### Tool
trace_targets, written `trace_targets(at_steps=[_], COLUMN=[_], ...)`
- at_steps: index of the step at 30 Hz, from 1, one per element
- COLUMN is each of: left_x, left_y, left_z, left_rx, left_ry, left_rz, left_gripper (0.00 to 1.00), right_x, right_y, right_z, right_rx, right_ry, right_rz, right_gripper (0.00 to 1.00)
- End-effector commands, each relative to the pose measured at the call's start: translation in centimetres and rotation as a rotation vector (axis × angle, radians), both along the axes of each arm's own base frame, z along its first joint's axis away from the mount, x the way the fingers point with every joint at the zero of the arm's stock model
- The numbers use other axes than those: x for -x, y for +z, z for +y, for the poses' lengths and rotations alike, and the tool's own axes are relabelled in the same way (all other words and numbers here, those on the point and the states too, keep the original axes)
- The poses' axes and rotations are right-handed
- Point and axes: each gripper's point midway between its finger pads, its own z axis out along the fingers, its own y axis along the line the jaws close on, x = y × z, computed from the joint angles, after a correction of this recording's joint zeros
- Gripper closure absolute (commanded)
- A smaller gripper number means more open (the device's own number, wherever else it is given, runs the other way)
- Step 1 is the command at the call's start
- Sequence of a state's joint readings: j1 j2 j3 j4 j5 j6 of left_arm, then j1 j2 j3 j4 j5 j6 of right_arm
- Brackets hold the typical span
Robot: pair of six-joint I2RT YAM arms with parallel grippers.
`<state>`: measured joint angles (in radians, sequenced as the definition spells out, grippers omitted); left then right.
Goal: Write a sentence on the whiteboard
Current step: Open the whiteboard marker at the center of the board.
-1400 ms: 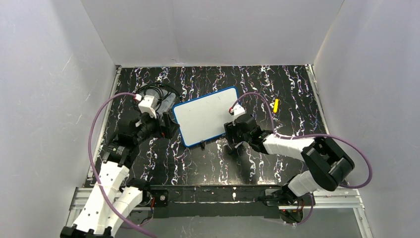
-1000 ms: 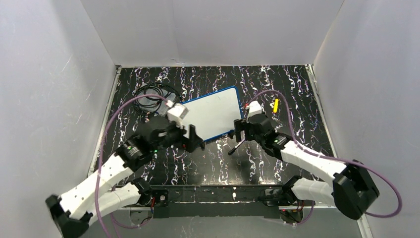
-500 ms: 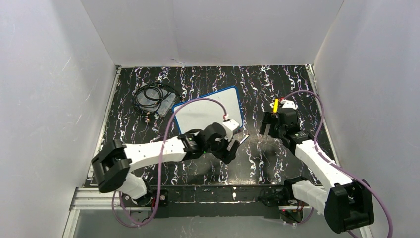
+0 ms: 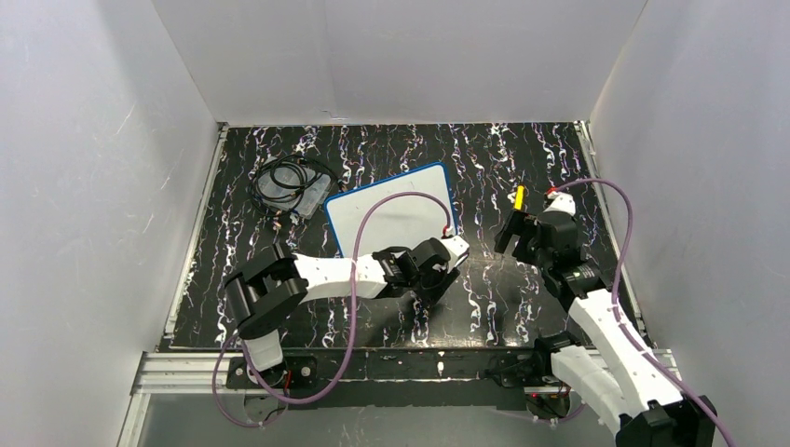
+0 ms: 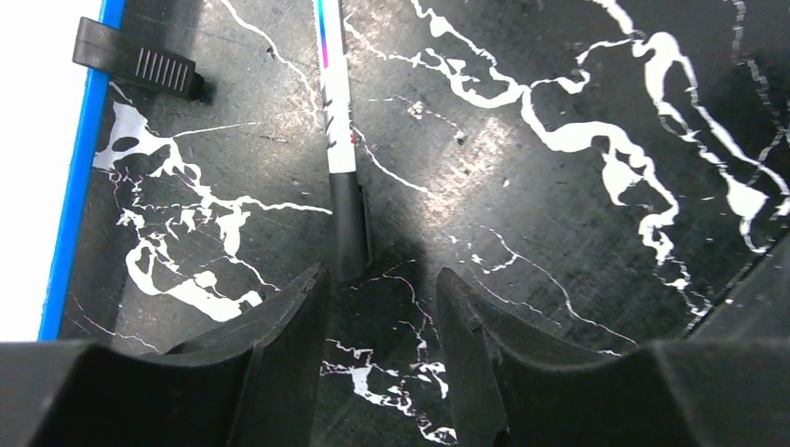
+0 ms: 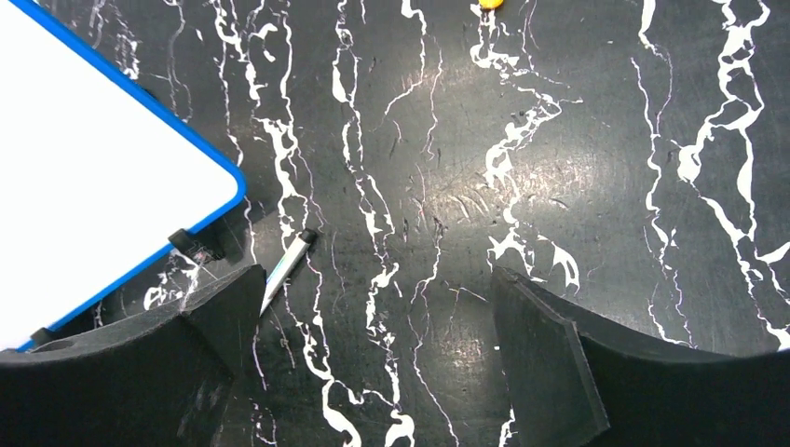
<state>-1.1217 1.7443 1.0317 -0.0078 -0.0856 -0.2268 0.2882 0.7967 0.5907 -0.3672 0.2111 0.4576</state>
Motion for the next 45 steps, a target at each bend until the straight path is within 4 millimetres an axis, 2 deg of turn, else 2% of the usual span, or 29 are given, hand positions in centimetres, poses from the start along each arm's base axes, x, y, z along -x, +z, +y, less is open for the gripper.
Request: trace_targets(at_steps=[1, 9, 14, 16, 21, 26, 29, 31, 34, 37, 40, 45], left_x=[-1.2, -2.2, -2.1, -1.6, -1.0, 3.0, 4.6, 6.2, 8.1, 8.9, 9.2, 9.0], left_y=[0.4, -1.3, -2.3, -1.9, 2.2, 8.3, 12.4, 14.1, 14.6, 14.3, 14.4, 15.6], left_z=[-0.6, -0.9, -0.1, 0.2, 1.2, 1.4, 3.2, 4.4, 6.5, 8.5, 9.6, 10.0], left_rx=[-0.018, -0.053, -0.085, -0.062, 0.025, 0.201, 0.237, 0.238, 0.170, 0.094, 0.083, 0.101], left_ry=[0.012, 0.019, 0.016, 0.005, -0.043, -0.213, -0.239, -0.310, -0.373, -0.415, -0.424, -0.441], left_rz=[-0.062, -0.100, -0.098, -0.097, -0.166, -0.128, -0.112, -0.088, -0.025, -0.008, -0.031, -0.083], left_gripper=[0.57, 0.70, 1.00, 1.00, 1.00, 1.00, 1.00, 1.00, 1.00, 1.00, 1.00, 1.00], right_x=[0.2, 0.6, 1.1, 1.4, 2.3, 4.1, 5.1, 5.8, 6.9, 7.9, 8.8, 10.9], right_y=[1.6, 3.8, 4.2, 4.3, 5.1, 7.6, 9.2, 10.1, 11.7, 12.7, 12.5, 11.7], right_z=[-0.4, 0.3, 0.3, 0.6, 2.4, 7.7, 9.7, 11.1, 12.7, 13.8, 14.3, 14.9], right_rx=[-0.019, -0.063, -0.067, -0.075, -0.131, -0.310, -0.387, -0.442, -0.526, -0.593, -0.625, -0.678], right_ry=[-0.024, 0.016, 0.020, 0.036, 0.133, 0.426, 0.556, 0.646, 0.769, 0.872, 0.941, 1.045], right_rz=[-0.057, -0.123, -0.118, -0.107, -0.085, -0.133, -0.142, -0.139, -0.140, -0.130, -0.092, -0.007], right_gripper=[0.01, 0.01, 0.01, 0.01, 0.01, 0.01, 0.01, 0.01, 0.01, 0.01, 0.02, 0.10])
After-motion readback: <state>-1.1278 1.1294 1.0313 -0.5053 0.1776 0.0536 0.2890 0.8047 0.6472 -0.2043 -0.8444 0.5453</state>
